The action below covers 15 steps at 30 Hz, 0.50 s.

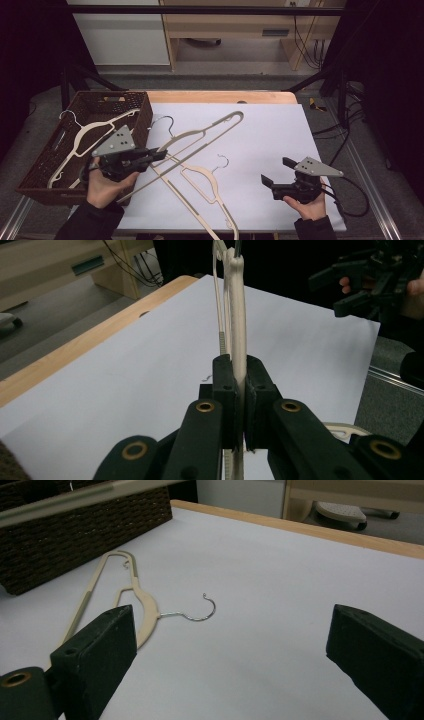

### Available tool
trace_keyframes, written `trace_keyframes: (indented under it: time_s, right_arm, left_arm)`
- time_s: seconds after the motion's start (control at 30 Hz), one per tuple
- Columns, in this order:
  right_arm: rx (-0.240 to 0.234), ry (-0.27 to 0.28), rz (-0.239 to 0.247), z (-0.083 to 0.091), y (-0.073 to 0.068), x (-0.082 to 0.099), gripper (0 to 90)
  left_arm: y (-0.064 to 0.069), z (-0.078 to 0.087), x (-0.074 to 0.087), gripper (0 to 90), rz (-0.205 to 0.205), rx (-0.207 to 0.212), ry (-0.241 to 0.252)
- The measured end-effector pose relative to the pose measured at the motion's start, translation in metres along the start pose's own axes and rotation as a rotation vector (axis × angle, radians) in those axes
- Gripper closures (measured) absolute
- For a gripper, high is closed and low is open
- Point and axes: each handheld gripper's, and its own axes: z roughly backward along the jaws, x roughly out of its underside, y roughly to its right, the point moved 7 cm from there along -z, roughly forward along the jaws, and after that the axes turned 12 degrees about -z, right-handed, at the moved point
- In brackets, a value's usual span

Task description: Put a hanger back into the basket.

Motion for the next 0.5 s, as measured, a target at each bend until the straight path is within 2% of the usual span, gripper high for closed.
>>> trace_keyframes:
  time_s: [0.23,0.5]
  right_arm:
    - [0.018,0.009,-0.014,0.006,0.006,0.001,5.6]
    - [0.028,0.008,-0.011,0.008,0.008,0.001,5.3]
  left_arm:
    - [-0.033,0.027,-0.005,86.1,0.023,-0.051,0.000]
    - [-0.081,0.058,0.007,86.1,0.062,-0.110,-0.008]
